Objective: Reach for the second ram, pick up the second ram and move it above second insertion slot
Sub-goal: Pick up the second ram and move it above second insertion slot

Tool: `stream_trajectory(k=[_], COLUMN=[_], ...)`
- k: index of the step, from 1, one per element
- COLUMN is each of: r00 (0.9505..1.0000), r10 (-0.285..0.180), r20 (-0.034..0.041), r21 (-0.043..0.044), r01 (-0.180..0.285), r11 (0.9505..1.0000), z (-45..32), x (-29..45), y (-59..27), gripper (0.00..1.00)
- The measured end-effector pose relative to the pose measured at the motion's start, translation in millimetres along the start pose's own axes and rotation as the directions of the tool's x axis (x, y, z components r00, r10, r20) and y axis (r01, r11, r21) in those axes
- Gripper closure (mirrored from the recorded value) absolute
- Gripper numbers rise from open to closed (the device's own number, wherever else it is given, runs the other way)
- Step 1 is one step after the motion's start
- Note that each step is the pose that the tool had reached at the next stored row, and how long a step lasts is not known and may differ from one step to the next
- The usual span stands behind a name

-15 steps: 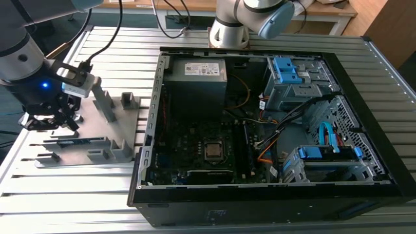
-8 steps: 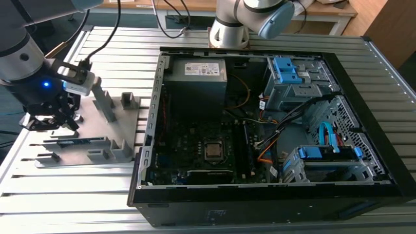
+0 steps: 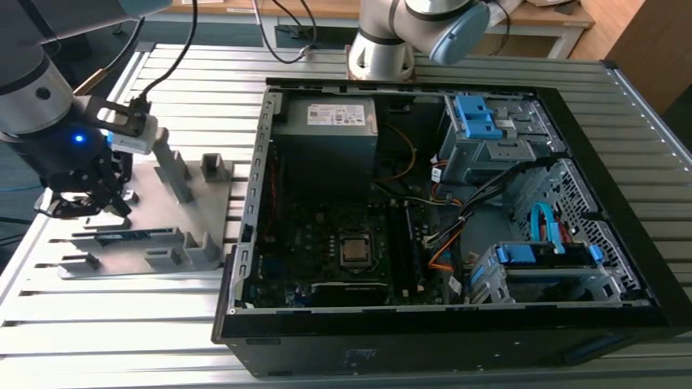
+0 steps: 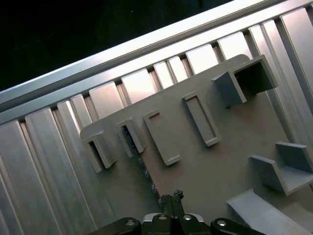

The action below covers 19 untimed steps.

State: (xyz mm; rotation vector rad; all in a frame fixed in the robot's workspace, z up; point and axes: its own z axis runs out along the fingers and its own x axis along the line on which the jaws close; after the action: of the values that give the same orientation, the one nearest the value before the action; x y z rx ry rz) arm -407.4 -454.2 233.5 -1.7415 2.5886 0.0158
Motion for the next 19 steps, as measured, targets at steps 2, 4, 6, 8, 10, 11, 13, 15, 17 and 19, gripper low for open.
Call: stream_trajectory(k=[2, 4, 6, 8, 10, 11, 13, 15, 17, 19], r00=[0.9999, 0.9994, 0.9986, 0.9976, 0.9962, 0.9954, 0.9937, 0.9917, 0.9894, 0.9870], r10=[-0.017, -0.034, -0.052, -0.070, -0.087, -0.096, -0.112, -0.129, -0.145, -0.161], r20=[0.0001, 0.0002, 0.0002, 0.0003, 0.0004, 0.0004, 0.0006, 0.0007, 0.0008, 0.0009], r21=[-0.0004, -0.0008, -0.0012, -0.0017, -0.0020, -0.0023, -0.0026, -0.0030, -0.0034, -0.0037], r01=[0.017, 0.034, 0.052, 0.070, 0.087, 0.096, 0.112, 0.129, 0.145, 0.161], r11=[0.9999, 0.9994, 0.9986, 0.9976, 0.9962, 0.9954, 0.9937, 0.9917, 0.9894, 0.9870], z=[0.0, 0.0, 0.0, 0.0, 0.0, 0.0, 0.0, 0.0, 0.0, 0.0], x=[0.0, 0.0, 0.0, 0.0, 0.0, 0.0, 0.0, 0.0, 0.0, 0.0], y=[0.0, 0.0, 0.0, 0.0, 0.0, 0.0, 0.0, 0.0, 0.0, 0.0], gripper=[0.90, 0.90, 0.90, 0.90, 0.90, 0.90, 0.90, 0.90, 0.90, 0.90])
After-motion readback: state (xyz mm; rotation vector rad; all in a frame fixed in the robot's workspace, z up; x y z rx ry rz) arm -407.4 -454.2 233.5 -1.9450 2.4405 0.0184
